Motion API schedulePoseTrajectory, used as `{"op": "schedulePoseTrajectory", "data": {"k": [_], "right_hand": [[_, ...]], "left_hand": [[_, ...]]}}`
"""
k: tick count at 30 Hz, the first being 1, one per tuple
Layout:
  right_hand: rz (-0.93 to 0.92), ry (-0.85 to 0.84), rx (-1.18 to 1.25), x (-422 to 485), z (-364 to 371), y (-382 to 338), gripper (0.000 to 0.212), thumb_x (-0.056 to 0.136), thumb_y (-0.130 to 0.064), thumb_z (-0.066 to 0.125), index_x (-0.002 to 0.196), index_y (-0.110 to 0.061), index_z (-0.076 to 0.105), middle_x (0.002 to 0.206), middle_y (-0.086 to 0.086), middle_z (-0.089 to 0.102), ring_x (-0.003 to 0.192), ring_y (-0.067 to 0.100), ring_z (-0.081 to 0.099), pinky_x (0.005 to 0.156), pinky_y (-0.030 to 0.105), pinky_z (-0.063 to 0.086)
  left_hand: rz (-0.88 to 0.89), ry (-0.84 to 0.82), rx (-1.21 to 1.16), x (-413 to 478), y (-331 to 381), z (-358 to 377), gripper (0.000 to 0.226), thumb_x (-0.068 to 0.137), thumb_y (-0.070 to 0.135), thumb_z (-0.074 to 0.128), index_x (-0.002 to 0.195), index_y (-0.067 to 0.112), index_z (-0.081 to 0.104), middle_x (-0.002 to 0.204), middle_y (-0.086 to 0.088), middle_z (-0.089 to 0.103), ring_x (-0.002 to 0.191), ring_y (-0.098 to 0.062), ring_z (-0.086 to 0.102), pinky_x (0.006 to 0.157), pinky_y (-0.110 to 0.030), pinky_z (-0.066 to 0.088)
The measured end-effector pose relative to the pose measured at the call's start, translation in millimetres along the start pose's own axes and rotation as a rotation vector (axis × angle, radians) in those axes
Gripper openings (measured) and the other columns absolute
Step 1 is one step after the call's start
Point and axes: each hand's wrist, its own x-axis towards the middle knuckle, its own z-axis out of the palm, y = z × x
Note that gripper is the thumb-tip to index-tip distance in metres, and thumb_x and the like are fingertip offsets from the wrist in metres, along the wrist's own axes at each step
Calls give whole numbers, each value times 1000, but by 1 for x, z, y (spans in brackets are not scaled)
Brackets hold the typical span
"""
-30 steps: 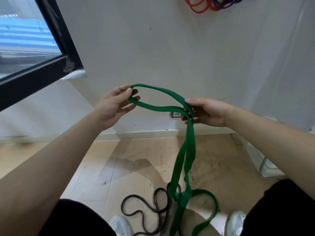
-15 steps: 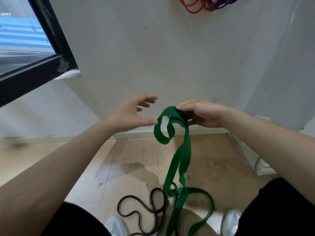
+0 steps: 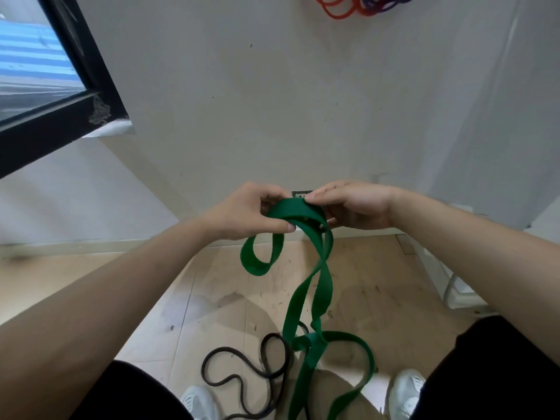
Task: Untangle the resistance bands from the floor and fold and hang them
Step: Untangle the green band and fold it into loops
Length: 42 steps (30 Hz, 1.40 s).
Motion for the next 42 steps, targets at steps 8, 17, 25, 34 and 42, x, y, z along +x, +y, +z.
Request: {"op": "schedulePoseTrajectory", "data": {"k": [8, 17, 25, 34, 42], "right_hand": [[58, -176, 127, 3, 7, 15, 47, 97, -49, 45, 126, -15, 61, 118, 9, 72, 123, 29, 62, 115, 57, 33], [63, -158, 242, 13, 18, 23, 37, 103, -42, 40, 99, -15, 64, 88, 2, 66, 116, 37, 62, 114, 58, 35], [24, 127, 122, -3, 9, 10, 33, 105, -31, 45, 109, -7, 66, 82, 6, 59, 88, 25, 67, 102, 49, 47], [15, 156, 237, -4, 19, -4, 28, 100, -30, 50, 111, -11, 69, 96, 9, 62, 83, 21, 64, 97, 44, 46], [-42, 48, 70, -12, 11, 1, 30, 93, -30, 62, 112, -7, 67, 97, 6, 68, 92, 19, 65, 92, 41, 50]], "left_hand": [[3, 67, -194, -4, 7, -23, 42, 71, 22, 82, 112, 11, 73, 102, -3, 77, 100, -19, 71, 91, -29, 55], [-47, 378, -413, -13, -6, -51, 37, 76, 14, 78, 113, 15, 72, 100, 1, 73, 96, -11, 69, 88, -21, 52], [-232, 44, -125, -25, -25, -54, 48, 81, 15, 81, 125, 26, 65, 108, 0, 72, 96, -13, 70, 94, -29, 53], [-155, -89, -345, -5, 1, -6, 49, 75, 21, 84, 121, 17, 66, 112, -8, 73, 102, -21, 69, 91, -29, 54], [-77, 48, -294, 1, 5, 1, 30, 79, 13, 80, 108, 16, 73, 97, 3, 78, 93, -10, 72, 84, -23, 55]]}}
